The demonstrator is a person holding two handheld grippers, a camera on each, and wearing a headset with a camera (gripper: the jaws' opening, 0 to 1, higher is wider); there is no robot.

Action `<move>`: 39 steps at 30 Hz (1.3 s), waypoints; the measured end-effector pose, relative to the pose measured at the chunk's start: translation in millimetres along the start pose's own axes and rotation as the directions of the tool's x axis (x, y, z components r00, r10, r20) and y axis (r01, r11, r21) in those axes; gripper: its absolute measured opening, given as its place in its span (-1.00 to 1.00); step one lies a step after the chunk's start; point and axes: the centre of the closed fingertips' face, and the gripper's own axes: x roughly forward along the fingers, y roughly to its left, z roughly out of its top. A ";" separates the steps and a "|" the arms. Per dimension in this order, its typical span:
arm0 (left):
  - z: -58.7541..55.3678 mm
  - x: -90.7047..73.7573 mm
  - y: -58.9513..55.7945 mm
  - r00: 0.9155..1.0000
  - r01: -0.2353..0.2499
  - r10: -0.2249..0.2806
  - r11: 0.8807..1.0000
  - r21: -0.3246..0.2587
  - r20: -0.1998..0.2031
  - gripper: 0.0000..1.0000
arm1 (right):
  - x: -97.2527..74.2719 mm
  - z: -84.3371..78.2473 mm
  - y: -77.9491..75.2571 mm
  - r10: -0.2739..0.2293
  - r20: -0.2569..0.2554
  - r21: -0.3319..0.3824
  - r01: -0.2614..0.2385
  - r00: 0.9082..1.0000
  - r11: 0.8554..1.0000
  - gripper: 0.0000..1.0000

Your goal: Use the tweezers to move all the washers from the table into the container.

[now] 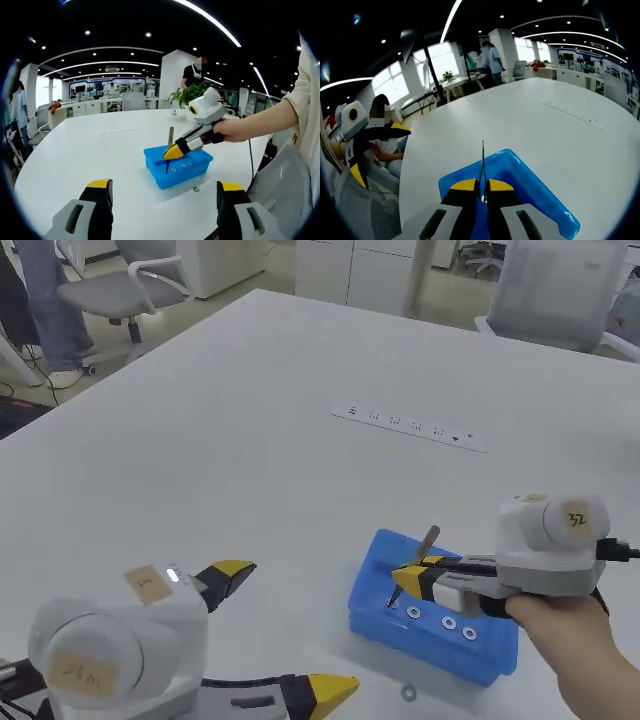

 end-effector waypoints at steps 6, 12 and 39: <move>0.0 -0.3 0.2 1.000 0.000 0.000 1.000 -0.001 0.002 0.75 | 4.2 -4.2 -2.7 -0.005 -0.030 -0.046 0.004 1.000 0.999 -0.95; 0.4 -0.2 -0.1 1.000 -0.001 0.001 1.000 -0.001 0.003 0.75 | 4.7 -3.7 -1.2 0.000 -0.033 -0.095 -0.003 0.999 0.995 -0.93; 0.6 0.3 -3.0 1.000 0.007 -0.007 1.000 0.003 -0.003 0.74 | -61.7 20.7 54.2 0.045 0.163 -0.082 -0.032 0.986 0.996 -0.93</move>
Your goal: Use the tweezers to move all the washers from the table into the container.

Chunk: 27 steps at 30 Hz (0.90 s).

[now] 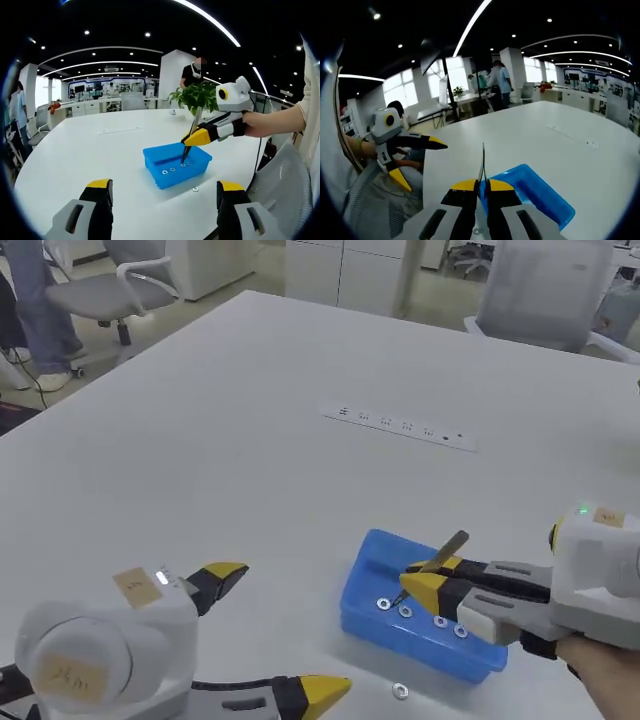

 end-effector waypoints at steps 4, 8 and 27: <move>0.3 0.0 -0.3 1.000 0.001 -0.001 1.000 0.002 0.000 0.75 | -1.6 -11.2 7.0 0.010 -0.016 0.017 -0.010 1.000 1.000 -0.93; 0.3 0.0 -0.7 1.000 0.002 -0.002 1.000 0.002 -0.001 0.75 | -2.1 -22.8 9.9 0.011 -0.037 0.030 -0.010 0.999 0.999 -0.93; -0.4 0.0 -0.5 1.000 0.003 -0.003 1.000 0.002 -0.004 0.74 | 1.5 -73.6 9.9 0.003 -0.159 0.051 0.006 0.987 0.999 -0.93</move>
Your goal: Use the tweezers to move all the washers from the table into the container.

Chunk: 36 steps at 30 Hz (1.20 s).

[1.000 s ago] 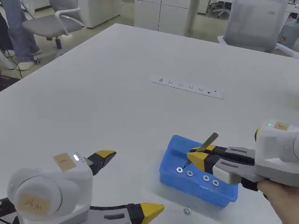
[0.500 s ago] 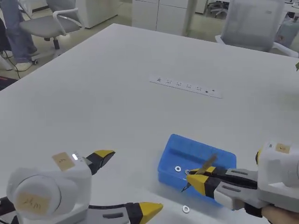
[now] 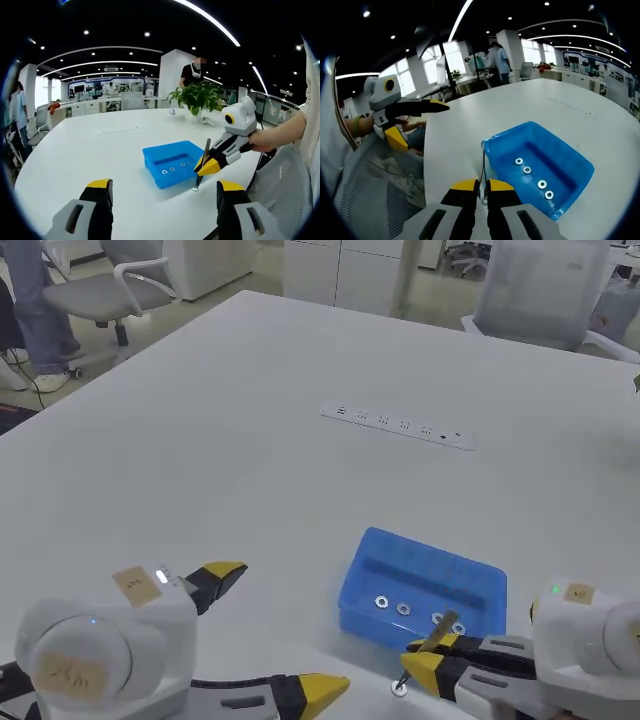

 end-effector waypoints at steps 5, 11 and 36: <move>-0.5 0.2 0.2 1.000 0.000 0.000 1.000 0.001 -0.002 0.74 | 2.2 -4.5 -0.5 -0.002 -0.012 0.000 0.002 1.000 1.000 -0.93; -1.8 0.7 -0.1 1.000 0.001 -0.001 1.000 0.003 -0.008 0.74 | 5.7 -7.1 4.9 -0.002 -0.021 -0.028 0.001 1.000 1.000 -0.92; -2.9 2.0 -5.0 1.000 0.028 -0.028 1.000 0.013 -0.011 0.74 | 4.8 1.0 8.6 -0.045 -0.025 -0.152 0.041 0.999 0.987 -0.96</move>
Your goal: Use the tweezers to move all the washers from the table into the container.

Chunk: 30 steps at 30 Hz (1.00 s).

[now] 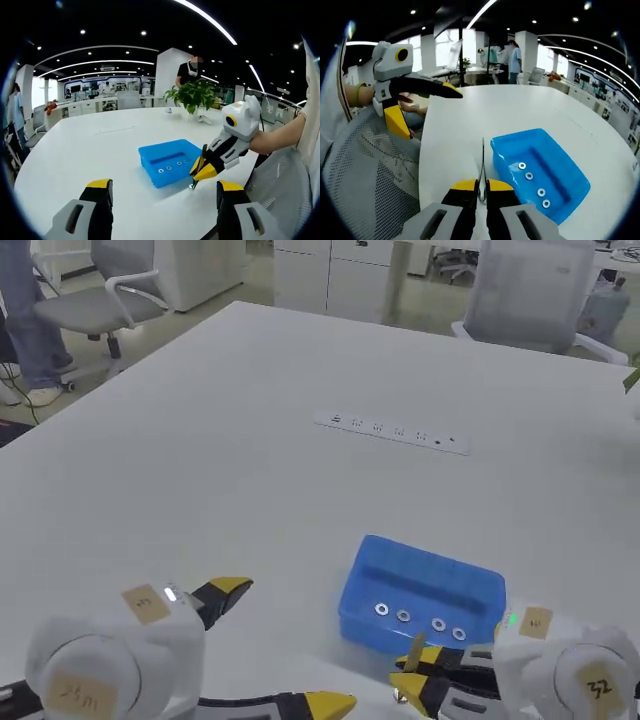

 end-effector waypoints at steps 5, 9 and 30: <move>1.5 -1.4 2.7 1.000 -0.015 0.015 1.000 -0.007 0.008 0.74 | -16.1 17.2 -6.9 0.005 0.069 0.105 -0.013 0.998 0.994 -0.95; 1.9 -1.7 3.0 1.000 -0.018 0.019 1.000 -0.009 0.009 0.74 | -23.1 21.6 -12.0 0.024 0.075 0.157 -0.036 0.997 0.987 -0.95; 1.9 -1.1 0.4 1.000 -0.002 0.002 0.999 -0.041 0.009 0.74 | -28.2 58.5 -57.1 -0.002 0.134 0.234 -0.030 0.991 0.972 -0.95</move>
